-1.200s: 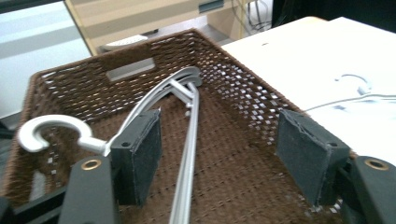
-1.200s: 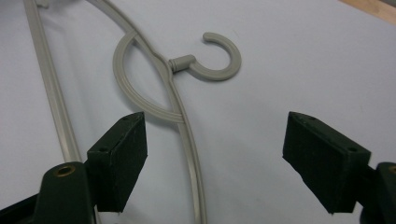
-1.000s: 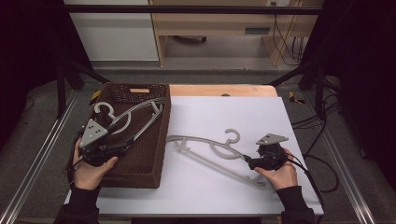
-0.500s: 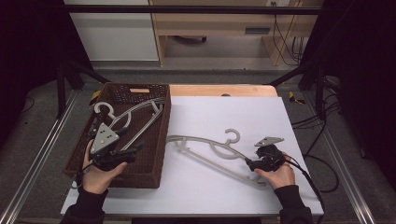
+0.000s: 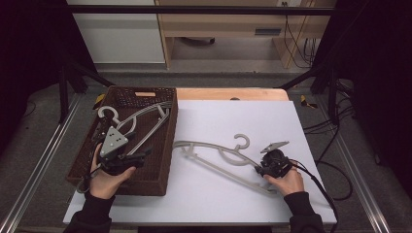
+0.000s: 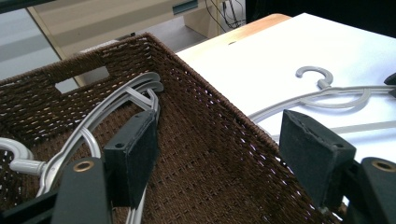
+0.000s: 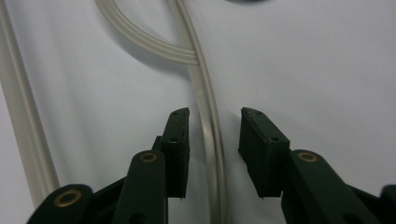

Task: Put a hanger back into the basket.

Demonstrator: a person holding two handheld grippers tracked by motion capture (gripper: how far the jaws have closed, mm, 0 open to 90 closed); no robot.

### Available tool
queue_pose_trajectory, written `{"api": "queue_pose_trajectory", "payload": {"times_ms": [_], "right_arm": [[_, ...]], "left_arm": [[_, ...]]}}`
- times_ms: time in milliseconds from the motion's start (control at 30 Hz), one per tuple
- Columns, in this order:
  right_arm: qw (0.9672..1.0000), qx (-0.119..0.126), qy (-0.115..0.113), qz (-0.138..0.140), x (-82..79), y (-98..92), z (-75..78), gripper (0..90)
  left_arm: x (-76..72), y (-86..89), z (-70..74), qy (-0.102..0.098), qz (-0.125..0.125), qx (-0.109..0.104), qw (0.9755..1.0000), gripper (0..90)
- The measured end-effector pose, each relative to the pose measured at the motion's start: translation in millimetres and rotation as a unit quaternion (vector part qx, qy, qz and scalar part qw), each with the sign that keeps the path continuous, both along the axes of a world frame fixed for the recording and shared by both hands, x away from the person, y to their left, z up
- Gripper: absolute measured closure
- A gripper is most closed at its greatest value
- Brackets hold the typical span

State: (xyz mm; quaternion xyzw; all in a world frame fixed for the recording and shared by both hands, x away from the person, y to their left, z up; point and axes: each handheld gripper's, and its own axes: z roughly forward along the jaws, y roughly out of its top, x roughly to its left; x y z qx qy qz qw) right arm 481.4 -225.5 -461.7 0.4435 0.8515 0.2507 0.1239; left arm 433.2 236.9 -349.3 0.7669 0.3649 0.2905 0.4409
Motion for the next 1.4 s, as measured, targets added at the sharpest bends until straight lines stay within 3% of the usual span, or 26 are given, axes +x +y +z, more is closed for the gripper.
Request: {"api": "queue_pose_trajectory", "payload": {"times_ms": [333, 500, 700, 867, 1067, 1167, 1400], "right_arm": [[0.9997, 0.008, 0.022, 0.002, 10.8, 2.5, 1.9, 68.5], [0.9995, -0.003, 0.03, 0.008, 14.2, 3.9, 3.2, 78.1], [0.9979, -0.036, 0.037, 0.04, 17.9, 9.1, 6.0, 81.7], [0.9974, -0.034, 0.046, 0.043, 16.6, 8.1, 8.1, 82.6], [0.9983, -0.039, 0.005, 0.043, 5.8, 0.6, 22.7, 82.8], [0.999, -0.027, -0.016, 0.033, -1.5, -3.8, 31.3, 82.9], [0.996, -0.011, -0.071, 0.054, -17.9, -14.1, 57.3, 82.8]], "left_arm": [[3.6, -2.5, -2.4, 0.005, -0.008, 0.003, 1.0, 28.0], [4.3, -0.7, -2.7, 0.008, -0.01, 0.0, 0.9999, 27.9], [4.0, 2.4, -1.3, 0.005, -0.008, -0.002, 0.9999, 27.9], [3.9, 2.5, -1.0, 0.005, -0.008, 0.0, 1.0, 27.9], [2.9, 2.5, 0.3, 0.001, -0.009, 0.0, 1.0, 27.8], [2.6, 1.5, 0.8, 0.001, -0.009, 0.0, 1.0, 27.8], [0.7, -3.0, 8.1, -0.008, -0.018, 0.003, 0.9998, 27.5]]}}
